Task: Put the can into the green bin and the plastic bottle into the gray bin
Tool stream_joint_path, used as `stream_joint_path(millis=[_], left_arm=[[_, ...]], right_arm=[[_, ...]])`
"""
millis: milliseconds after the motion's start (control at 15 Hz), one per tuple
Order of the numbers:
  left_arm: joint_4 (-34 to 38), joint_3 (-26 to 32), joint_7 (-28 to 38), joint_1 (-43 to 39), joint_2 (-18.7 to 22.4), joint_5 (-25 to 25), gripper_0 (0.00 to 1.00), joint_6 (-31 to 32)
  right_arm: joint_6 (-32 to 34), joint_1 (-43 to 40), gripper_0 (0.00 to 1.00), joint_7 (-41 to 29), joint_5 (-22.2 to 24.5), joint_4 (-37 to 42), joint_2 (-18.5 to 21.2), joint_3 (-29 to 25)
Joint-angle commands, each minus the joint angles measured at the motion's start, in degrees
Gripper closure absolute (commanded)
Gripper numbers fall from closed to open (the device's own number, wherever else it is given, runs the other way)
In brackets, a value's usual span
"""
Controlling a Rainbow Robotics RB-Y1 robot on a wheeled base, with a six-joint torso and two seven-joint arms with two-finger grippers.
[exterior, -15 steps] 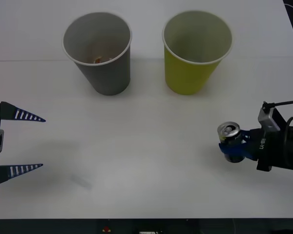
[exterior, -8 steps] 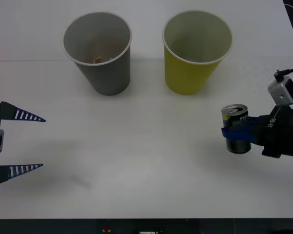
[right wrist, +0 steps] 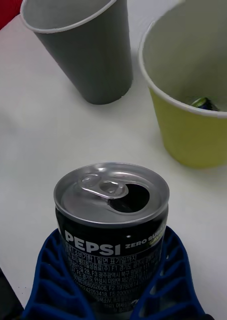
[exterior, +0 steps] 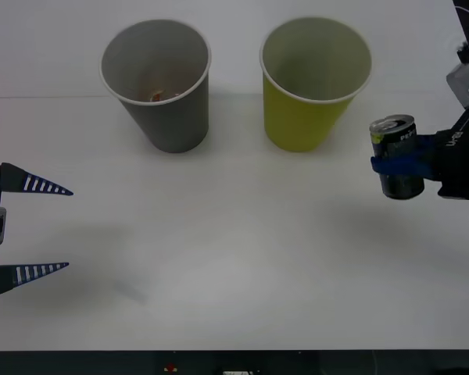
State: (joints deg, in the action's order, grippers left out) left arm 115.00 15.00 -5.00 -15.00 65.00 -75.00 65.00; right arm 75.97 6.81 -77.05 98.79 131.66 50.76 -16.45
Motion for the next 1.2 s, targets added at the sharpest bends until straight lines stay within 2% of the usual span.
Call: stream_joint_path(millis=[67, 267, 600, 800, 1200], left_arm=[[0.00, 0.00, 0.00, 0.00, 0.00, 0.00, 0.00, 0.00], [0.00, 0.00, 0.00, 0.00, 0.00, 0.00, 0.00, 0.00], [0.00, 0.00, 0.00, 0.00, 0.00, 0.00, 0.00, 0.00], [0.00, 0.00, 0.00, 0.00, 0.00, 0.00, 0.00, 0.00], [0.00, 0.00, 0.00, 0.00, 0.00, 0.00, 0.00, 0.00]], right_arm=[[5.77, 9.01, 1.00, 0.06, -0.53, -4.48, 1.88, 0.81], [11.66, 19.91, 1.00, -0.03, -0.44, -12.04, 1.97, 4.50], [12.19, 36.35, 1.00, 0.06, 1.41, -26.72, 1.97, 16.10], [12.19, 45.40, 1.00, 0.06, 3.34, -37.00, -0.67, 21.90], [12.19, 56.56, 1.00, 1.29, 15.47, -50.89, -8.14, 28.23]])
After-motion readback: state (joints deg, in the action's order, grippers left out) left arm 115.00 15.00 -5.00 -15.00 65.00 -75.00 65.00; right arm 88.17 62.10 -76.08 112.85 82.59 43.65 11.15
